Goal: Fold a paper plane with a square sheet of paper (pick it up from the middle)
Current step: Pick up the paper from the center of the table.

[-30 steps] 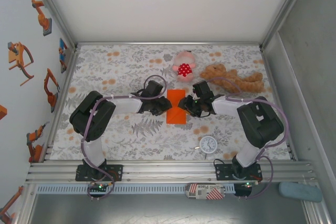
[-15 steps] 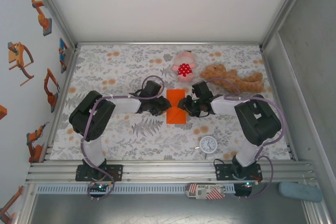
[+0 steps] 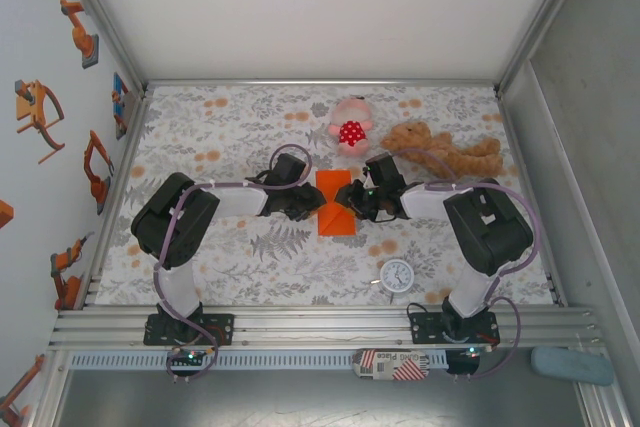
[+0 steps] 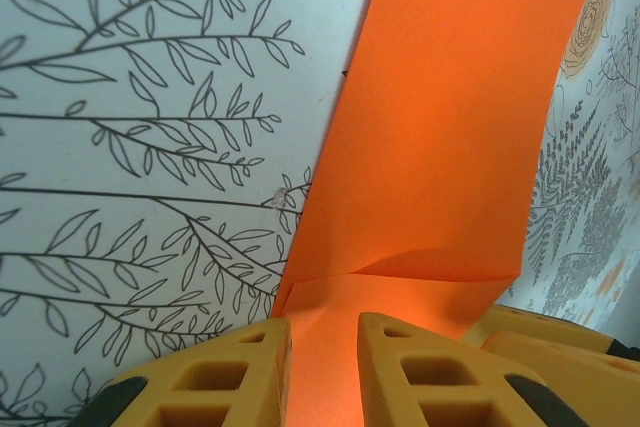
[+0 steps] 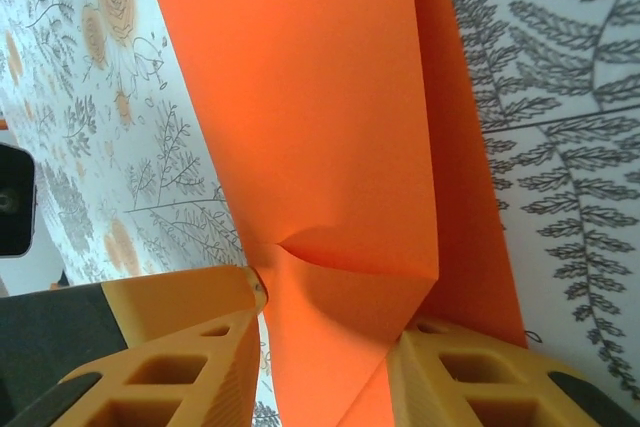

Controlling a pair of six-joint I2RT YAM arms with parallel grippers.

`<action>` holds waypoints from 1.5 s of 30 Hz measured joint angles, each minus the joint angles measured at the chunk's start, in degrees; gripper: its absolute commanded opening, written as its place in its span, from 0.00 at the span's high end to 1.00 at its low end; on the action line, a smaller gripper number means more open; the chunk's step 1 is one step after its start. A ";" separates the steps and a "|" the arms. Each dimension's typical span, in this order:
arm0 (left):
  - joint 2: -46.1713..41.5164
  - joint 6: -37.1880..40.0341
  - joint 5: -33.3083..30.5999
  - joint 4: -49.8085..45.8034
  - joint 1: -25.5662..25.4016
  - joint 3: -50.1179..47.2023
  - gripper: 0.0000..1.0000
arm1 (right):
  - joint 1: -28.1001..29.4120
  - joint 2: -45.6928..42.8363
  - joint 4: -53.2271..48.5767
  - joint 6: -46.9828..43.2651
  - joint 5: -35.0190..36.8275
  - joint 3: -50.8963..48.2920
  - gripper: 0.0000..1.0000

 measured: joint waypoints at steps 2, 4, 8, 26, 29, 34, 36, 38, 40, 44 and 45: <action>0.00 0.00 0.02 0.00 0.02 0.00 0.75 | 0.00 0.00 1.14 0.46 -0.35 -0.61 0.64; 0.00 0.00 0.02 0.00 0.04 0.00 0.75 | 0.00 0.00 2.32 0.87 -0.76 -1.29 0.66; 0.00 -0.02 0.02 0.00 0.04 0.00 0.75 | 0.00 0.00 4.79 1.66 -1.51 -3.04 0.72; -0.02 -0.72 0.11 0.22 0.15 0.00 0.71 | 0.13 1.81 14.99 2.12 -3.63 -5.68 0.91; -0.46 -1.07 0.11 0.17 0.33 0.00 0.66 | 0.13 1.79 15.63 2.08 -3.63 -5.70 0.96; -4.66 -1.29 -1.38 0.57 1.62 -1.95 0.56 | 0.13 0.46 15.19 0.70 -3.52 -5.70 0.98; -8.17 -1.29 -2.58 1.36 2.25 -4.26 0.52 | 0.13 -1.29 14.49 -0.35 -3.41 -5.51 0.98; -12.09 -1.38 -3.69 2.71 2.93 -7.06 0.46 | 0.11 -3.63 13.84 -1.25 -3.50 -4.94 0.98; -16.44 -1.42 -4.79 4.37 3.58 -9.90 0.39 | 0.11 -5.99 13.57 -2.32 -3.89 -3.80 0.99; -24.74 -1.14 -6.27 8.35 3.96 -13.92 0.21 | -0.02 -10.12 13.11 -3.54 -5.46 -0.35 1.00; -26.75 -1.07 -6.32 9.79 3.93 -14.71 0.17 | -0.02 -10.88 13.16 -3.61 -6.12 0.61 1.00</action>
